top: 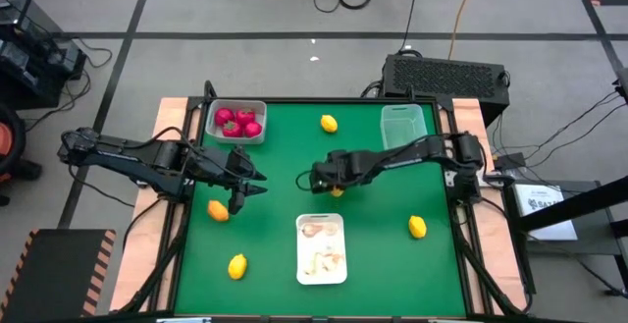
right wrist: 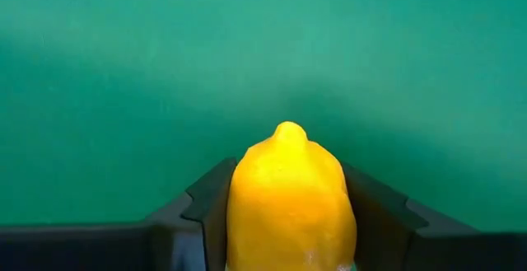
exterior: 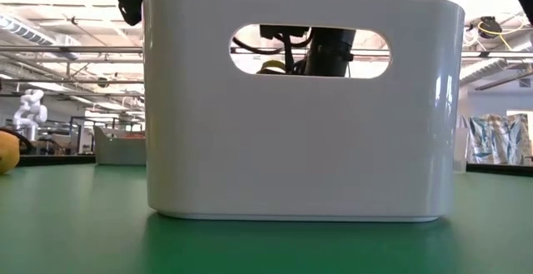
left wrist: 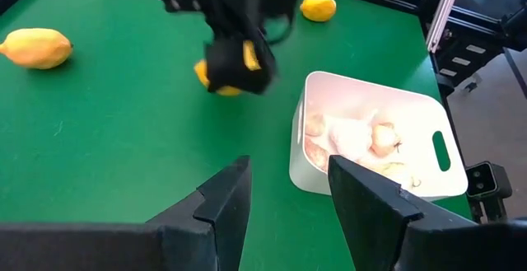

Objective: Sort produce into baskets
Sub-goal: Put the center lemon into the transparent bin

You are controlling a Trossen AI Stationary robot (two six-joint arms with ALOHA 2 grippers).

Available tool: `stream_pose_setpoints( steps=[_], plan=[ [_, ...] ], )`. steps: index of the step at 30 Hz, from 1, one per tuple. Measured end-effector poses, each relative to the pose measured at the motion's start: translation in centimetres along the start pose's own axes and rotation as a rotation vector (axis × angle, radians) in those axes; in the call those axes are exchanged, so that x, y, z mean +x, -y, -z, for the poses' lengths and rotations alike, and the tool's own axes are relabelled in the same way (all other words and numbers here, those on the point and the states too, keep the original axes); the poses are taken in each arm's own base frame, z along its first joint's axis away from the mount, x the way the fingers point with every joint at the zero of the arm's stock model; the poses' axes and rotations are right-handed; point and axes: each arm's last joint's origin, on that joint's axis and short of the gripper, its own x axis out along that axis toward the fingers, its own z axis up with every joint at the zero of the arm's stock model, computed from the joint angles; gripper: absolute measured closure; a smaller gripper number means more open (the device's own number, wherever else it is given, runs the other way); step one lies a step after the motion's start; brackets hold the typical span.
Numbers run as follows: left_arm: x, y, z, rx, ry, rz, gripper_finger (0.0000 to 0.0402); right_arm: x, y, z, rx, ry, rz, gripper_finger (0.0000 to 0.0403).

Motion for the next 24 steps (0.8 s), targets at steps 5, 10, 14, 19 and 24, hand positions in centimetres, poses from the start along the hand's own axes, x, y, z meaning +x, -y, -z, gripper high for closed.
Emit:
stream_pose_setpoints(
  steps=[5, 10, 14, 19, 24],
  plan=[
    [0.0, 0.0, 0.0, -0.001, 0.001, -0.001, 0.0231, -1.8, 1.8, -3.3, -0.051, 0.014, 0.043, 0.0226],
    [0.0, 0.0, 0.0, -0.006, 0.003, -0.001, 0.0231, -4.1, 4.6, -6.5, -0.09, 0.024, 0.129, 0.0226],
    [0.0, -0.1, -0.1, -0.008, 0.01, -0.01, 0.0231, -5.9, 6.6, -8.7, -0.116, 0.031, 0.168, 0.0226],
    [0.0, -0.3, -0.2, -0.013, 0.04, -0.068, 0.0231, -8.0, 9.3, -11.1, -0.147, 0.092, 0.241, 0.0225],
    [0.0, -1.0, -0.9, -0.071, 0.092, -0.096, 0.0231, -8.8, 12.0, -13.6, -0.189, 0.09, 0.308, 0.0225]
  ],
)
